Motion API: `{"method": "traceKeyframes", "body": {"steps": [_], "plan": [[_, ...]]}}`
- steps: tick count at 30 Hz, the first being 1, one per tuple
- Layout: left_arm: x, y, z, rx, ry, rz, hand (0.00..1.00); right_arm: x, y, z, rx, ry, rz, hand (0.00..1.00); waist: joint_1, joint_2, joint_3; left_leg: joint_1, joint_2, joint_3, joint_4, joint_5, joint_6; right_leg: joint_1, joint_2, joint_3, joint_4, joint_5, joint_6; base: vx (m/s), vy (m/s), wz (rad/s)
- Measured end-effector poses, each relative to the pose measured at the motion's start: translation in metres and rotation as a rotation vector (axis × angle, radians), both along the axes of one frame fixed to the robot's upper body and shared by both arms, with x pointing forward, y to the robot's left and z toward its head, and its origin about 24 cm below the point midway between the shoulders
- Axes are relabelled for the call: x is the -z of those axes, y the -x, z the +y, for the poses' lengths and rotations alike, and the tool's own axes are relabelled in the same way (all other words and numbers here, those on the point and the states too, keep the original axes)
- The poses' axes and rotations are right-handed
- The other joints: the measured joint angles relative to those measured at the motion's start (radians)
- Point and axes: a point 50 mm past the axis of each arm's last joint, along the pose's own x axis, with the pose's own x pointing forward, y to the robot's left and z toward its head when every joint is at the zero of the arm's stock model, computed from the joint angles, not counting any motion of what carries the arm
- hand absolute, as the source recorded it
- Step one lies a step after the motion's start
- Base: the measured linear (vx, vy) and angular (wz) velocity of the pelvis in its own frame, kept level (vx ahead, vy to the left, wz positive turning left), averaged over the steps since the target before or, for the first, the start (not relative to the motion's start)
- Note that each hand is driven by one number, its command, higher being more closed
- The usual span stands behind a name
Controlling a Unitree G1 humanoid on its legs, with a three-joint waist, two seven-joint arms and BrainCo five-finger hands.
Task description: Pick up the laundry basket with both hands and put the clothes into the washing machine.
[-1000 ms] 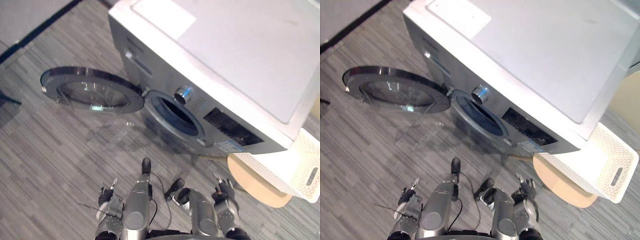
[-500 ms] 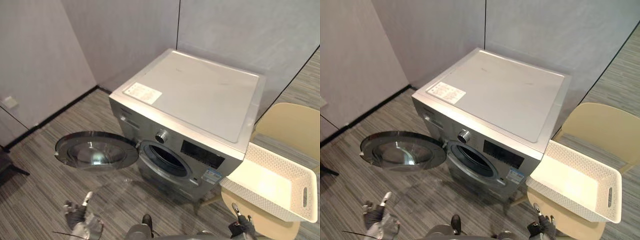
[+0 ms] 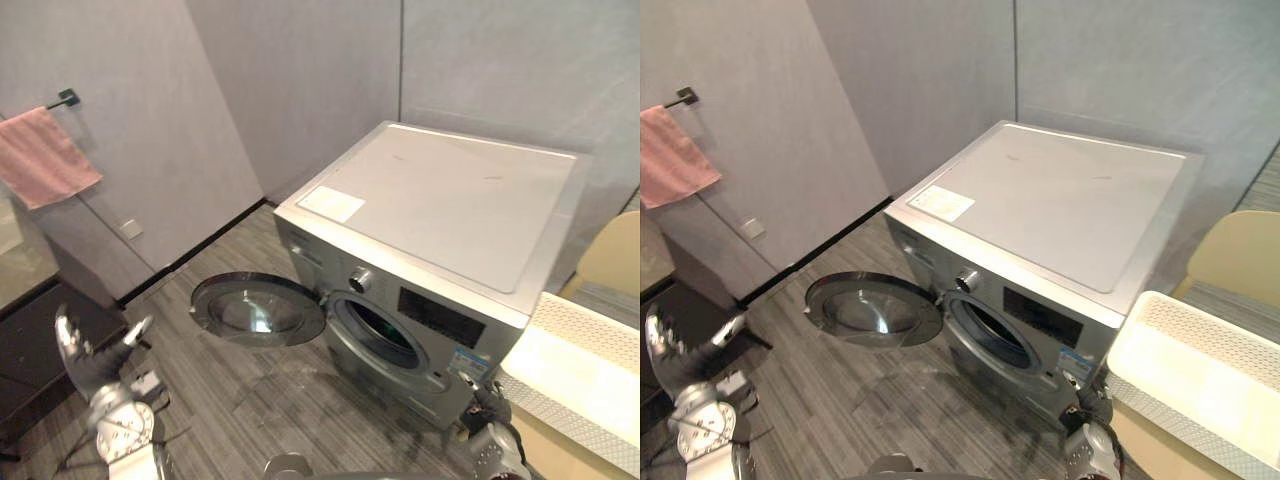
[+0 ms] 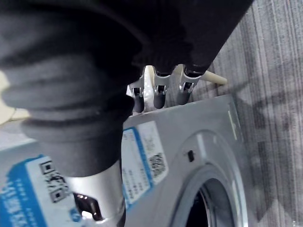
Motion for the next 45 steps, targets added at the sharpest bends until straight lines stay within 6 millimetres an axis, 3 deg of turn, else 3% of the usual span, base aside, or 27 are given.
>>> {"method": "traceKeyframes", "body": {"steps": [1,2,3,4,7,11,13,15,17,19,22,25,29,33,38,41,45], "plan": [[-0.012,-0.015,-0.004,0.042,-0.023,-0.046,0.0,0.002,0.008,-0.005,0.015,0.003,0.016,0.0,0.004,0.021,-0.008,0.013,0.002,-0.024,-0.108,0.042,-0.057,-0.031,-0.025,-0.013,0.051,0.002,0.003,0.05,0.338,0.8],[-0.015,-0.018,-0.004,0.048,-0.028,-0.053,0.0,0.002,0.008,-0.006,0.017,0.004,0.018,0.0,0.004,0.026,-0.008,0.02,0.002,-0.026,-0.128,0.051,-0.066,-0.032,-0.027,-0.013,0.058,0.003,0.005,0.05,0.405,0.66],[-0.023,-0.026,-0.005,0.068,-0.05,-0.077,0.0,0.002,0.01,-0.008,0.023,0.003,0.022,0.0,0.001,0.047,-0.011,0.051,-0.001,-0.025,-0.181,0.05,-0.089,-0.031,-0.033,-0.01,0.081,0.008,0.014,0.04,0.437,0.53],[-0.031,-0.033,-0.004,0.096,-0.089,-0.085,0.0,0.002,0.01,-0.006,0.025,-0.006,0.018,0.0,0.003,0.039,-0.021,0.074,-0.028,-0.028,-0.215,0.018,-0.108,-0.032,-0.049,0.016,0.089,0.019,0.047,0.01,0.427,0.5],[-0.032,-0.032,0.013,0.092,-0.146,-0.026,0.0,0.006,0.001,0.019,-0.005,-0.071,-0.004,0.0,0.012,-0.004,-0.032,0.093,-0.095,0.03,-0.277,-0.011,-0.082,-0.069,-0.094,0.116,0.037,0.073,0.114,-0.1,0.365,-0.03],[-0.03,-0.035,0.024,0.1,-0.185,0.036,0.0,0.009,0.004,0.032,-0.087,-0.095,-0.001,0.0,0.027,-0.008,-0.034,0.137,-0.147,0.132,-0.312,-0.033,-0.051,-0.095,-0.113,0.222,-0.045,0.161,0.14,-0.12,0.205,-0.62],[-0.034,-0.049,0.028,0.125,-0.2,0.052,0.0,0.01,0.013,0.031,-0.086,-0.097,0.011,0.0,0.023,-0.011,-0.037,0.114,-0.154,0.162,-0.312,-0.04,-0.044,-0.11,-0.109,0.252,-0.09,0.202,0.14,-0.16,0.091,-0.44],[-0.046,-0.072,0.032,0.151,-0.229,0.064,0.0,0.015,0.033,0.027,-0.08,-0.097,0.051,0.0,0.002,-0.009,-0.028,0.083,-0.162,0.169,-0.309,-0.047,-0.048,-0.14,-0.103,0.263,-0.133,0.245,0.132,-0.11,0.034,-0.23],[-0.062,-0.095,0.03,0.195,-0.287,0.068,0.0,0.015,0.04,0.021,-0.083,-0.08,0.069,0.0,-0.006,-0.019,0.001,0.05,-0.158,0.188,-0.279,-0.043,-0.041,-0.176,-0.097,0.291,-0.144,0.268,0.126,-0.07,-0.002,-0.31],[-0.087,-0.124,0.027,0.242,-0.366,0.074,0.0,0.01,0.033,0.018,-0.084,-0.062,0.036,0.0,-0.024,-0.035,0.045,-0.009,-0.141,0.186,-0.225,-0.049,-0.036,-0.214,-0.09,0.293,-0.148,0.284,0.116,-0.12,-0.047,-0.12],[-0.138,-0.165,0.027,0.261,-0.449,0.096,0.0,-0.001,0.011,0.018,-0.097,-0.048,-0.041,0.0,-0.055,-0.086,0.147,-0.101,-0.108,0.19,-0.151,-0.048,-0.033,-0.286,-0.059,0.307,-0.156,0.316,0.088,-0.11,-0.046,-0.15],[-0.157,-0.18,0.031,0.252,-0.451,0.148,0.0,-0.006,0.006,0.016,-0.1,-0.035,-0.075,0.0,-0.061,-0.101,0.209,-0.147,-0.079,0.203,-0.116,-0.05,-0.033,-0.328,-0.034,0.323,-0.165,0.331,0.069,-0.07,-0.035,-0.25],[-0.191,-0.182,0.055,0.182,-0.44,0.199,0.0,-0.012,-0.007,0.019,-0.1,-0.043,-0.121,0.0,-0.08,-0.114,0.298,-0.238,-0.04,0.216,-0.067,-0.05,-0.033,-0.417,-0.004,0.347,-0.165,0.351,0.045,-0.06,-0.025,-0.24],[-0.232,-0.179,0.061,0.174,-0.388,0.127,0.0,-0.018,-0.014,0.034,-0.067,-0.097,-0.19,0.0,-0.08,-0.141,0.361,-0.331,0.027,0.224,0.002,-0.067,-0.039,-0.492,0.038,0.362,-0.18,0.374,0.02,-0.05,-0.046,-0.29],[-0.267,-0.178,0.053,0.188,-0.316,-0.016,0.0,-0.041,-0.021,0.033,-0.021,-0.094,-0.326,0.0,-0.065,-0.157,0.389,-0.447,0.133,0.235,0.122,-0.117,-0.051,-0.558,0.114,0.372,-0.218,0.4,0.008,-0.02,-0.044,-0.36],[-0.304,-0.174,0.038,0.235,-0.314,-0.151,0.0,-0.053,-0.019,0.025,0.0,-0.059,-0.391,0.0,-0.044,-0.167,0.395,-0.499,0.188,0.238,0.166,-0.13,-0.061,-0.596,0.155,0.375,-0.22,0.401,0.008,0.04,-0.04,-0.28],[-0.329,-0.168,0.021,0.259,-0.351,-0.263,0.0,-0.065,-0.019,0.019,0.024,-0.041,-0.453,0.0,-0.027,-0.173,0.396,-0.569,0.243,0.224,0.216,-0.146,-0.065,-0.643,0.194,0.374,-0.226,0.401,0.008,0.06,-0.025,-0.23]]}}
